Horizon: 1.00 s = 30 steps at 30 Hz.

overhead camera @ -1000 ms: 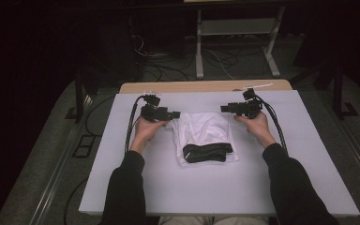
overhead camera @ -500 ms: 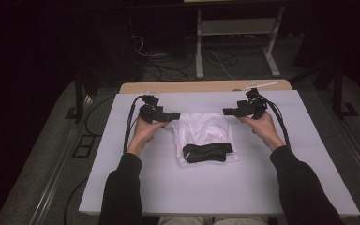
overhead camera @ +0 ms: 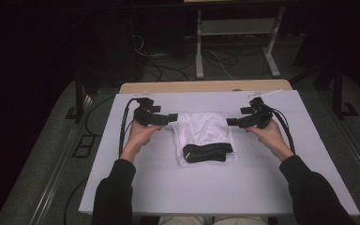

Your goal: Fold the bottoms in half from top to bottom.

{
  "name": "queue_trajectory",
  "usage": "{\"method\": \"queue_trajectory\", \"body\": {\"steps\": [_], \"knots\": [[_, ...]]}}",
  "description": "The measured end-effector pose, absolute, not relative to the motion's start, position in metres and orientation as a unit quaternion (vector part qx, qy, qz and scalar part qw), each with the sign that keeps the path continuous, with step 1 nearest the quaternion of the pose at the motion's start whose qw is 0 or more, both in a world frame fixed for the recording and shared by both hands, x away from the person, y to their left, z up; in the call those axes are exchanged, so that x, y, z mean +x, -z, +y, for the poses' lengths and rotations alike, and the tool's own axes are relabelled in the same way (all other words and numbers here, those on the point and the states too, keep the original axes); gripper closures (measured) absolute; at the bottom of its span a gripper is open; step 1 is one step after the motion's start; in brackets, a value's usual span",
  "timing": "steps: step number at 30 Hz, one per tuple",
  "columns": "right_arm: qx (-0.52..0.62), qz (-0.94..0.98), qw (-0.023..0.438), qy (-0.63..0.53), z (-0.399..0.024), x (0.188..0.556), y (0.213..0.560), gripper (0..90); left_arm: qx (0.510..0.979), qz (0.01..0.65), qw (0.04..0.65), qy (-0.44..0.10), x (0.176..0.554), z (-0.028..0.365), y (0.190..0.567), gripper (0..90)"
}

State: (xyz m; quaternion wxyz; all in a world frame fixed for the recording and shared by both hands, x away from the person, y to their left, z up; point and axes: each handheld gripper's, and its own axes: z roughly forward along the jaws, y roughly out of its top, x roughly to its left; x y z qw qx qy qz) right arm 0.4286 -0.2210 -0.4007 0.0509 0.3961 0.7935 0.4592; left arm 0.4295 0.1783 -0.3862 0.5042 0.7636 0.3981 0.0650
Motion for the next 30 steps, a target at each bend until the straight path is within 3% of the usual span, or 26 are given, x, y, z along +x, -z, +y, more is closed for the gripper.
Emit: {"method": "queue_trajectory", "body": {"steps": [30], "knots": [[0.388,0.793,0.082,-0.462,-0.265,0.364,0.380,0.0,0.761,0.382,0.514,-0.099,0.366,0.211,0.381,0.0]]}}
